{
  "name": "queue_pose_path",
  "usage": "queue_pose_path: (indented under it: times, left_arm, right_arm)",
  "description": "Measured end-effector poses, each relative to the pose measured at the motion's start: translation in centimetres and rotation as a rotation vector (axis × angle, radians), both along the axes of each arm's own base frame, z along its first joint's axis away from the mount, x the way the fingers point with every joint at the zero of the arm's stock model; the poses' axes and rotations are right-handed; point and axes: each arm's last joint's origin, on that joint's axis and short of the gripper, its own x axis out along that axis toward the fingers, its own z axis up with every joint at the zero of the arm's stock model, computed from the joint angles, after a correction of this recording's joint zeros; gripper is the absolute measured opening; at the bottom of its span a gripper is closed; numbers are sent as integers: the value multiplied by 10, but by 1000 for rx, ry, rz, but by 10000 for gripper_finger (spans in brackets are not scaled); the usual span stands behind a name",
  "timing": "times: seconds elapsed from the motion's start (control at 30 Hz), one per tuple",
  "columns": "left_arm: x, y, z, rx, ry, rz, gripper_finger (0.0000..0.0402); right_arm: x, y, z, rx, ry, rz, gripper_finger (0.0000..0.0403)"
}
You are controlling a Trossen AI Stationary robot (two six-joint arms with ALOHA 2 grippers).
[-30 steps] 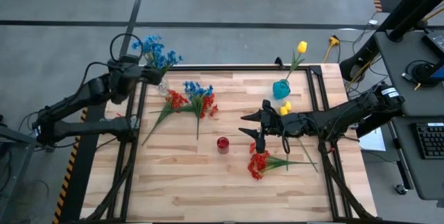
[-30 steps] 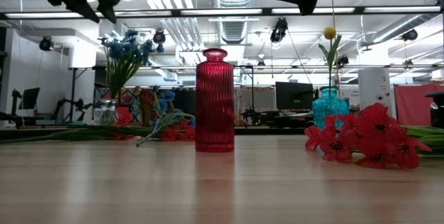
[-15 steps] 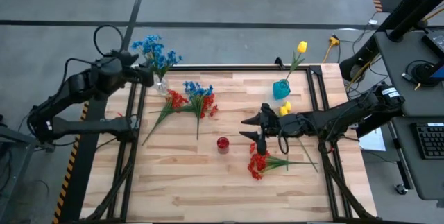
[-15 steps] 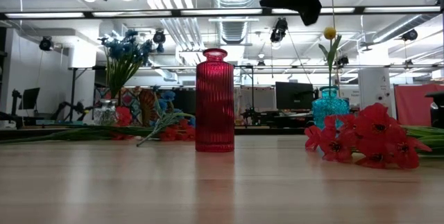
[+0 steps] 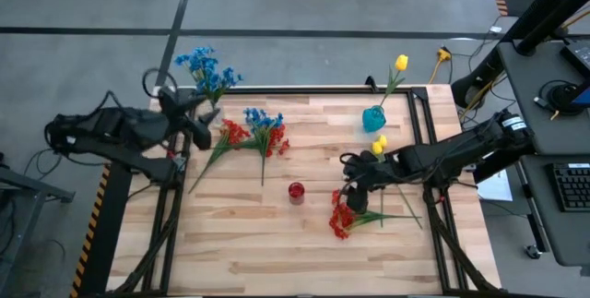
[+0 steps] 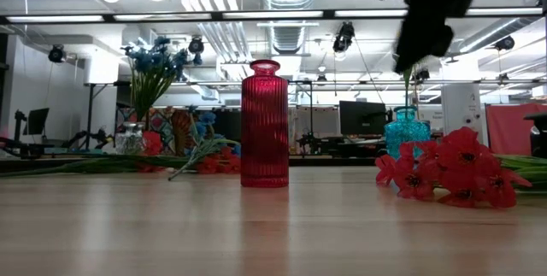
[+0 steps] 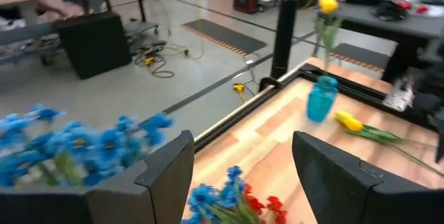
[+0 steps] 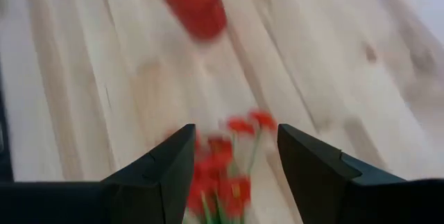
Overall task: Sort flowers into vase by color
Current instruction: Put the bottom red flowers into the red vase
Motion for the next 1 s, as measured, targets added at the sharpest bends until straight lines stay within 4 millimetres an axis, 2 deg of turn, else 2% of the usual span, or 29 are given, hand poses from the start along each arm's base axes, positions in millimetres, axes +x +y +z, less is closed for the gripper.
queue_pose_path:
  times: [0.17, 0.27, 0.43, 0.57, 0.77, 1.0]
  left_arm:
    - [15, -27, -7, 5, 11, -82, 225]
    - [20, -41, -13, 29, 27, -107, 225]
    - [23, -58, -13, 24, 21, -142, 225]
    - [29, -73, -15, 23, 35, -195, 225]
    - [38, -92, -24, 16, 54, -233, 225]
    - [45, -104, -32, 13, 71, -245, 225]
  right_arm:
    - [-4, 18, -9, 11, 203, 101, 196]
    - [-7, 32, -21, 25, 294, 177, 196]
    - [-18, 58, -43, 4, 386, 298, 196]
    - [-24, 73, -54, -35, 420, 307, 196]
    - [-20, 77, -72, -129, 452, 248, 196]
    - [-12, 74, -97, -140, 550, 203, 211]
